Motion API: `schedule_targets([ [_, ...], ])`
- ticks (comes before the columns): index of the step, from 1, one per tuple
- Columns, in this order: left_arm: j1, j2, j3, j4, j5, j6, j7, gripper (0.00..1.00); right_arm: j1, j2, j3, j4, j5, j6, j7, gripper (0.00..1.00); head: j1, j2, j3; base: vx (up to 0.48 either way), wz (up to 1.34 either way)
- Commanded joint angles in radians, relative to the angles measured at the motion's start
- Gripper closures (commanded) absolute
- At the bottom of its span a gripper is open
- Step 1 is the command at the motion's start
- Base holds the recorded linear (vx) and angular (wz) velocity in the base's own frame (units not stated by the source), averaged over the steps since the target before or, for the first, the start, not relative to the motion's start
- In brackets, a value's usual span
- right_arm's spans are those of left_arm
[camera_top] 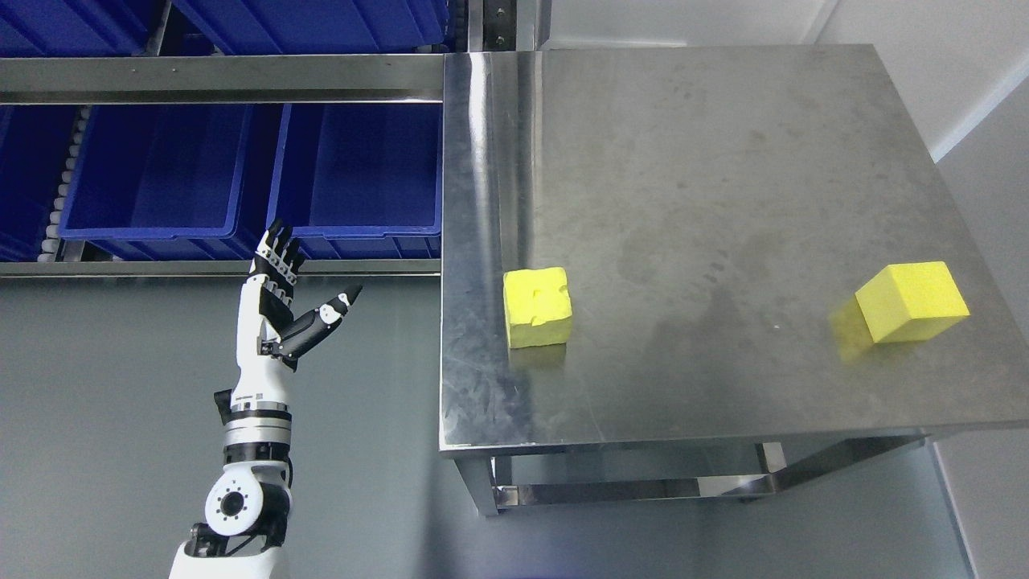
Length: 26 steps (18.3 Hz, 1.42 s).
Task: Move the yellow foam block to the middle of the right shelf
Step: 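Raise the left hand and reach toward the nearer yellow foam cube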
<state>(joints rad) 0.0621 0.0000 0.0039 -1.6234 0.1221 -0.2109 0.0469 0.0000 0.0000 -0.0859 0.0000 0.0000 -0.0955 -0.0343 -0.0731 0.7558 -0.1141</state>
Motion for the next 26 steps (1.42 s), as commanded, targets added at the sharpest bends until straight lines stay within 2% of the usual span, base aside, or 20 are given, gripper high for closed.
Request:
schedule_targets([
  [1, -0.001, 0.017, -0.002, 0.002, -0.059, -0.015, 0.004, 0.00, 0.002, -0.017, 0.000, -0.017, 0.003, 0.000, 0.001, 0.00, 0.0000, 0.000, 0.000, -0.001, 0.03],
  [4, -0.005, 0.017, 0.001, 0.002, -0.058, -0.025, 0.002, 0.00, 0.002, -0.017, 0.000, -0.017, 0.003, 0.000, 0.001, 0.00, 0.0000, 0.000, 0.000, 0.000, 0.01],
  [7, -0.036, 0.017, 0.001, -0.001, -0.055, -0.082, -0.016, 0.00, 0.002, -0.017, 0.000, -0.017, 0.003, -0.001, 0.001, 0.00, 0.0000, 0.000, 0.000, -0.003, 0.03],
  [10, -0.099, 0.017, 0.004, -0.001, -0.033, -0.081, -0.108, 0.00, 0.002, -0.017, 0.000, -0.017, 0.003, 0.000, 0.001, 0.00, 0.0000, 0.000, 0.000, 0.000, 0.01],
  [14, -0.165, 0.017, -0.013, -0.001, 0.150, -0.074, -0.315, 0.00, 0.002, -0.017, 0.000, -0.017, 0.003, 0.000, 0.001, 0.00, 0.0000, 0.000, 0.000, 0.000, 0.00],
  [16, -0.192, 0.017, -0.034, -0.001, 0.182, -0.076, -0.351, 0.00, 0.002, -0.017, 0.000, -0.017, 0.003, 0.000, 0.001, 0.00, 0.0000, 0.000, 0.000, 0.000, 0.00],
  [23, -0.297, 0.017, -0.238, -0.001, 0.175, -0.082, -0.389, 0.00, 0.002, -0.017, 0.000, -0.017, 0.003, 0.000, 0.001, 0.00, 0.0000, 0.000, 0.000, 0.000, 0.00],
  [26, -0.324, 0.095, -0.324, -0.006, 0.168, -0.074, -0.449, 0.00, 0.002, -0.017, 0.000, -0.017, 0.003, 0.000, 0.001, 0.00, 0.0000, 0.000, 0.000, 0.000, 0.00],
])
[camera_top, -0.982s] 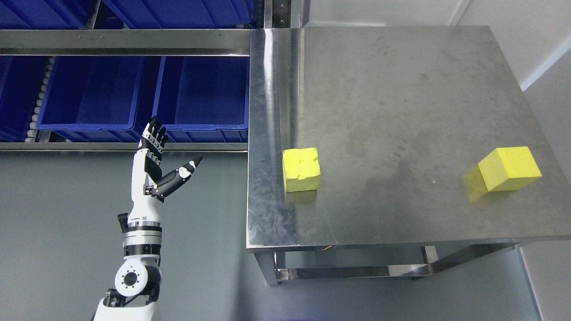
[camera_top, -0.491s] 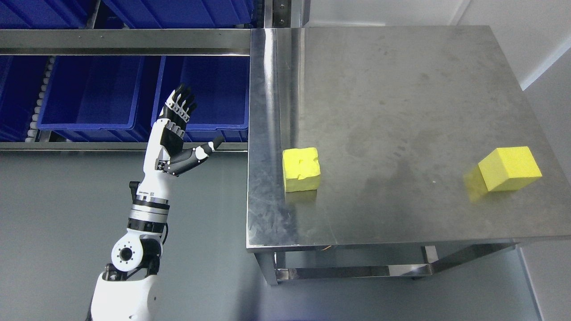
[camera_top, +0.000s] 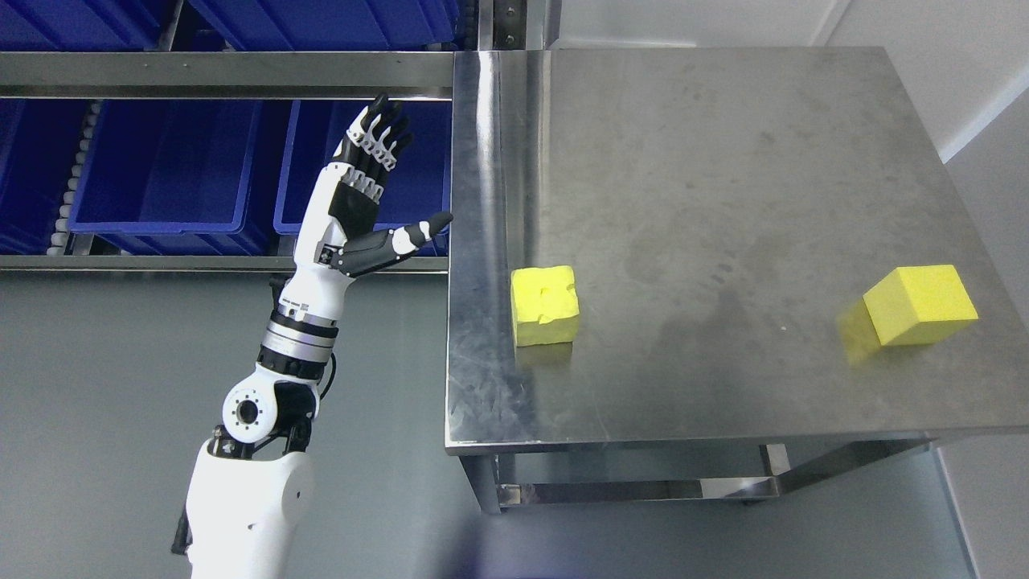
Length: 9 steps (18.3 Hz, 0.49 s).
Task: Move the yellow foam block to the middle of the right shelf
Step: 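Raise the left hand and reach toward the nearer yellow foam cube, then close the left hand fingers around the nearer yellow foam cube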
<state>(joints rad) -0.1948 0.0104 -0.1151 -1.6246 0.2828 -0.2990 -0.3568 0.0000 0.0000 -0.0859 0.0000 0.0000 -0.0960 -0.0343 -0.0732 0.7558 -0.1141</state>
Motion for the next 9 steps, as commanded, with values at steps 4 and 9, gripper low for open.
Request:
schedule_targets([
  [4, -0.078, 0.220, -0.313, -0.021, -0.046, 0.014, -0.105, 0.00, 0.002, -0.017, 0.000, -0.017, 0.003, 0.001, 0.001, 0.00, 0.0000, 0.000, 0.000, 0.000, 0.00],
  [9, -0.118, 0.319, -0.362, -0.063, -0.132, 0.029, -0.287, 0.00, 0.002, -0.017, 0.000, -0.017, 0.003, 0.001, 0.001, 0.00, 0.0000, 0.000, 0.000, 0.000, 0.00],
])
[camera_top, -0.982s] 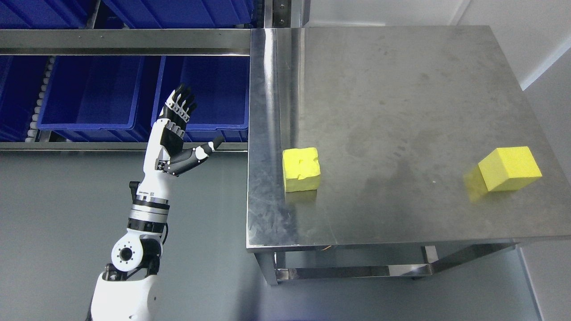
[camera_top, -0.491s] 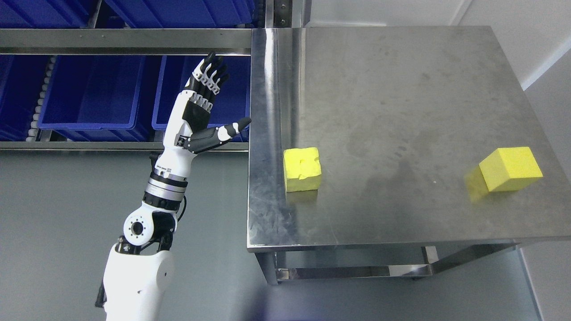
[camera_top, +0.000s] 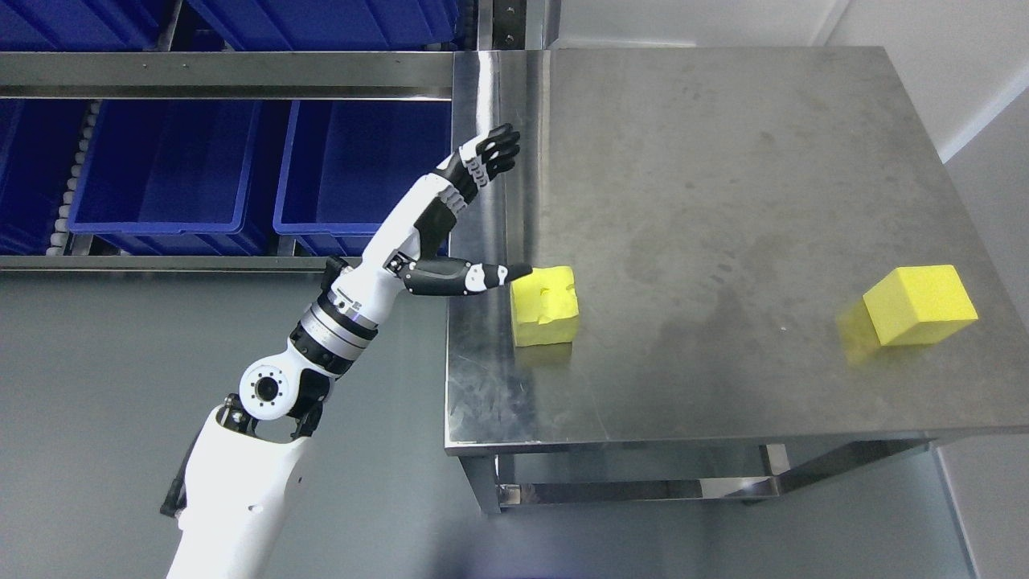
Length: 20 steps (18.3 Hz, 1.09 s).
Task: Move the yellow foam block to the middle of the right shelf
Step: 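Close the left hand fingers around the nearer yellow foam cube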
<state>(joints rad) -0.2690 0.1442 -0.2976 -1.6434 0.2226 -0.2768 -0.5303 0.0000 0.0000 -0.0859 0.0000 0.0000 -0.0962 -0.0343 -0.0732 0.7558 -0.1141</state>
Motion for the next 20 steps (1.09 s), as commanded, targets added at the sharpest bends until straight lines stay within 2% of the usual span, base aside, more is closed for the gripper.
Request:
schedule_targets([
  [1, -0.044, 0.196, -0.193, -0.044, -0.098, 0.008, -0.144, 0.00, 0.002, -0.017, 0.000, -0.017, 0.003, 0.001, 0.001, 0.00, 0.0000, 0.000, 0.000, 0.000, 0.00],
  [4, -0.042, 0.219, -0.201, -0.044, -0.164, 0.033, -0.157, 0.00, 0.002, -0.017, 0.000, -0.017, 0.003, 0.000, 0.001, 0.00, 0.0000, 0.000, 0.000, 0.000, 0.00],
  [11, -0.053, 0.196, -0.186, -0.042, -0.359, 0.087, -0.117, 0.00, 0.002, -0.017, 0.000, -0.017, 0.003, 0.000, 0.001, 0.00, 0.0000, 0.000, 0.000, 0.000, 0.00],
  [16, -0.070, 0.178, -0.178, -0.033, -0.403, 0.091, -0.116, 0.00, 0.002, -0.017, 0.000, -0.017, 0.003, 0.001, 0.001, 0.00, 0.0000, 0.000, 0.000, 0.000, 0.00],
  [20, -0.102, 0.111, -0.183, -0.007, -0.502, 0.138, -0.117, 0.02, 0.002, -0.017, 0.000, -0.017, 0.003, 0.001, 0.001, 0.00, 0.0000, 0.000, 0.000, 0.000, 0.00],
])
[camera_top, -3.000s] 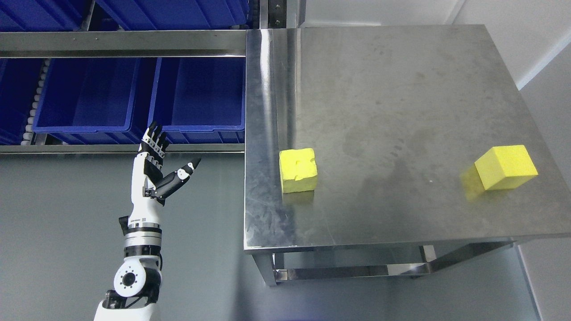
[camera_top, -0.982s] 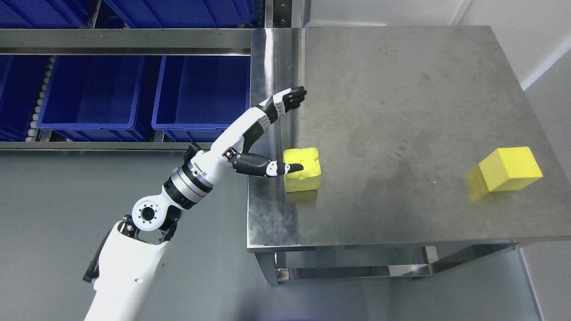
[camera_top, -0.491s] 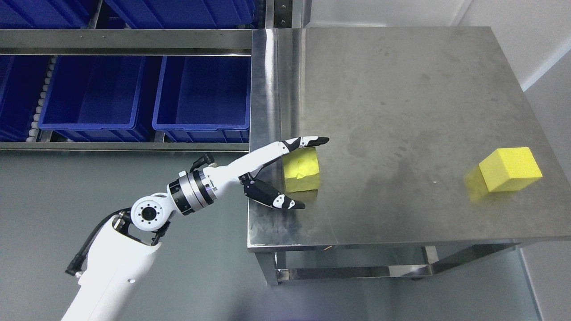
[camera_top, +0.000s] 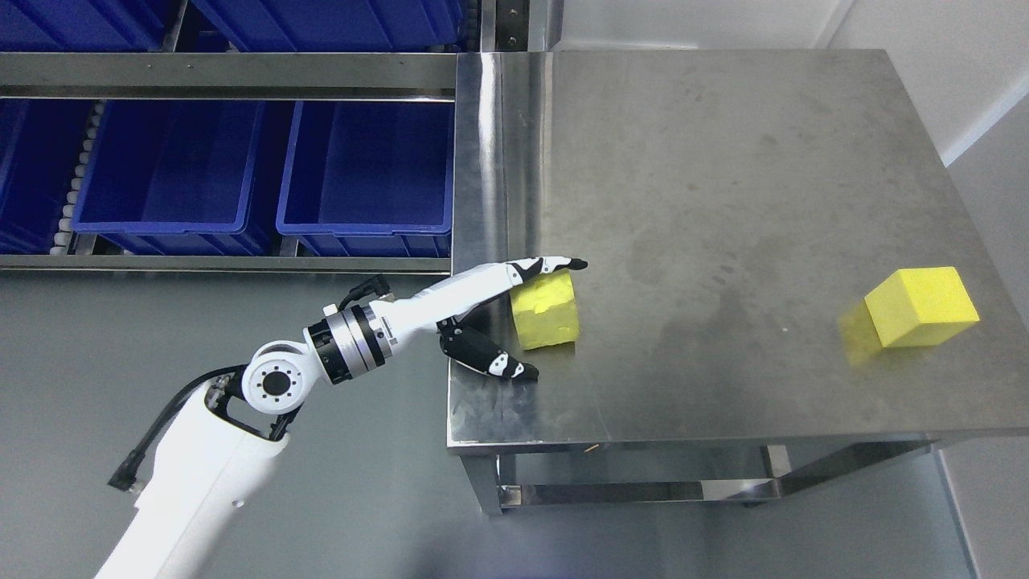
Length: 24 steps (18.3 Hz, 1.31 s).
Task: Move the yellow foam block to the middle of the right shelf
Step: 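Close the left hand fingers around the nearer yellow foam cube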
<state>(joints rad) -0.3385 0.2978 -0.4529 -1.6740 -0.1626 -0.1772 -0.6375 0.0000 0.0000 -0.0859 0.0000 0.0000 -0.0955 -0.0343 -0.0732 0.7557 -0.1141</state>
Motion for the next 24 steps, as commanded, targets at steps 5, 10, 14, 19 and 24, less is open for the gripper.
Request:
schedule_targets([
  [5, -0.071, -0.120, 0.012, 0.027, -0.153, 0.041, -0.019, 0.34, 0.002, -0.017, 0.000, -0.017, 0.003, 0.000, 0.001, 0.00, 0.0000, 0.000, 0.000, 0.001, 0.04],
  [10, -0.063, -0.178, 0.028, 0.023, -0.159, 0.030, -0.016, 0.39, 0.002, -0.017, 0.000, -0.017, 0.003, 0.000, 0.001, 0.00, 0.0000, 0.000, 0.000, -0.022, 0.06],
  [14, -0.053, -0.206, 0.039, 0.026, -0.170, 0.054, -0.014, 0.41, 0.002, -0.017, 0.000, -0.017, 0.003, 0.000, 0.001, 0.00, 0.0000, 0.000, 0.000, -0.015, 0.03],
  [19, -0.047, -0.232, 0.072, 0.026, -0.169, 0.070, -0.016, 0.68, 0.002, -0.017, 0.000, -0.017, 0.003, 0.000, 0.001, 0.00, 0.0000, 0.000, 0.000, 0.008, -0.03],
  [24, 0.001, -0.280, 0.184, 0.026, -0.166, 0.061, -0.014, 0.87, 0.002, -0.017, 0.000, -0.017, 0.003, 0.000, 0.001, 0.00, 0.0000, 0.000, 0.000, 0.000, 0.00],
])
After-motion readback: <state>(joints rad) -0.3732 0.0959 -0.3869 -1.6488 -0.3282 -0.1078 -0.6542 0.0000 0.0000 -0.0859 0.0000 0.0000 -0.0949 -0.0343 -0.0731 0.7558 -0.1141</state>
